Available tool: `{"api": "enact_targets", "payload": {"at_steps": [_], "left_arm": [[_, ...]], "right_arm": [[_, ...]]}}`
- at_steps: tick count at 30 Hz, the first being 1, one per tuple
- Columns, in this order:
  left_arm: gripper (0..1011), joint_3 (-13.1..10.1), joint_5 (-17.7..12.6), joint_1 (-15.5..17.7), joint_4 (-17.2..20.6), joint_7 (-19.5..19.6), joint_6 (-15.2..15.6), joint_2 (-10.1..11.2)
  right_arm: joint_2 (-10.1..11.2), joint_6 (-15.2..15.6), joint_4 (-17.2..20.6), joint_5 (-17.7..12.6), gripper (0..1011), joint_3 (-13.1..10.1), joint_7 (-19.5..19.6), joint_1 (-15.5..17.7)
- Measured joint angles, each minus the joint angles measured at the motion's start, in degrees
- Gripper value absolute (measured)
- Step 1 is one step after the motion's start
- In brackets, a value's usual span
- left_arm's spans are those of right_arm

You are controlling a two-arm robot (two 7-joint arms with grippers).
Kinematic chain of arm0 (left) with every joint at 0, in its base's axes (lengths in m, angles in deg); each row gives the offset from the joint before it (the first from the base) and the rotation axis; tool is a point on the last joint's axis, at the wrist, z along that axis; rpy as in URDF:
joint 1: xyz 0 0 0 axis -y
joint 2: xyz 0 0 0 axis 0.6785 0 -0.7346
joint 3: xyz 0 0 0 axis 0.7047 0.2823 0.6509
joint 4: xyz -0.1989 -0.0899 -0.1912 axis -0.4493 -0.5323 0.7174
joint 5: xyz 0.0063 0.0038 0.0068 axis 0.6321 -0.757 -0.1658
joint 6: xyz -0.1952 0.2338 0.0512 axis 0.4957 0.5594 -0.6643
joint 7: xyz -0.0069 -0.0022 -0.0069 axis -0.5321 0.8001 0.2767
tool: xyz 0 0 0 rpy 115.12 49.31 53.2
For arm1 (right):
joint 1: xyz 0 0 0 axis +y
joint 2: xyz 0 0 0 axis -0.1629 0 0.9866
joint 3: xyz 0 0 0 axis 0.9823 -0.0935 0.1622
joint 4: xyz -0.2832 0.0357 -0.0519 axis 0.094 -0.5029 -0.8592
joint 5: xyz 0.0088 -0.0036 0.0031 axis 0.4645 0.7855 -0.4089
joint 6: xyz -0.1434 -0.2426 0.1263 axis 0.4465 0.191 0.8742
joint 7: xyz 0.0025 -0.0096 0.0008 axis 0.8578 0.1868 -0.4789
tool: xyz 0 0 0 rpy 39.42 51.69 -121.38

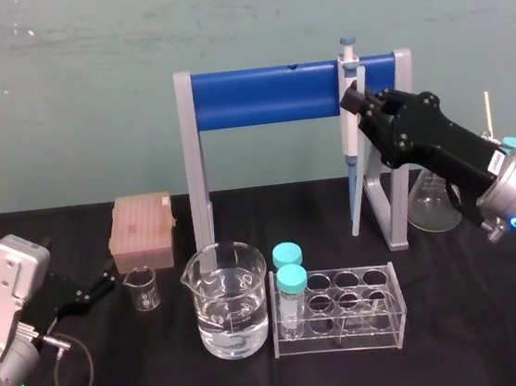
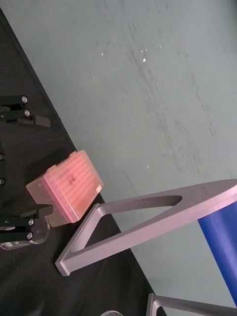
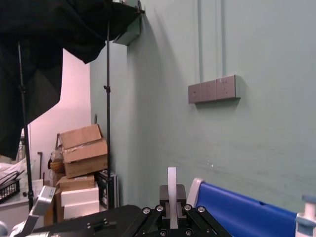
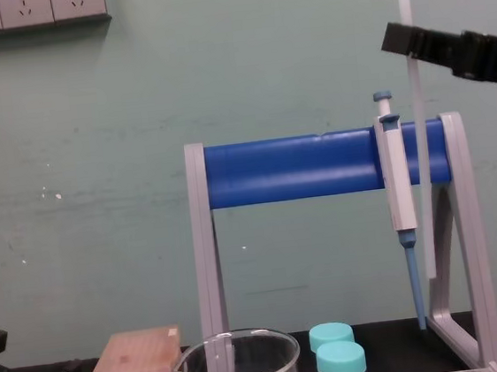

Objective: Pick up the stirring rod with one hand, then place it down.

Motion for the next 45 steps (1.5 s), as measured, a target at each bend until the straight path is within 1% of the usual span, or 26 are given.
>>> {"api": "enact_targets", "payload": {"at_steps": [6,13,16,19,24,30,32,35,45], "left_arm": [[1000,0.00,0.00,0.00,0.00,0.00,0.00,0.00],[1000,0.00,0.00,0.00,0.00,0.00,0.00,0.00],[1000,0.00,0.00,0.00,0.00,0.00,0.00,0.00],[1000,0.00,0.00,0.00,0.00,0.00,0.00,0.00],[1000,0.00,0.00,0.00,0.00,0.00,0.00,0.00],[1000,0.00,0.00,0.00,0.00,0.00,0.00,0.00],[1000,0.00,0.00,0.00,0.00,0.00,0.00,0.00],[1000,0.00,0.00,0.00,0.00,0.00,0.00,0.00],[1000,0.00,0.00,0.00,0.00,0.00,0.00,0.00]], "right_arm": [[0.30,-0.68,-1.25,-0.24,67,0.61,-1.77,0.70],[0.66,-2.14,-2.84,-0.36,67,1.56,-4.32,2.21],[0.64,-3.30,-3.83,0.40,67,2.13,-5.14,2.55],[0.51,-3.80,-4.63,0.90,67,2.39,-5.39,2.60],[-0.33,-4.54,-7.00,1.85,67,2.94,-5.82,2.12],[-1.08,-4.62,-8.82,2.32,67,3.37,-6.04,1.55],[-1.72,-4.66,-10.33,2.59,67,3.68,-6.41,1.06],[-2.21,-4.69,-11.42,2.74,67,3.93,-6.69,0.64],[-3.09,-4.53,-14.89,4.17,67,5.26,-7.33,-0.19]]}}
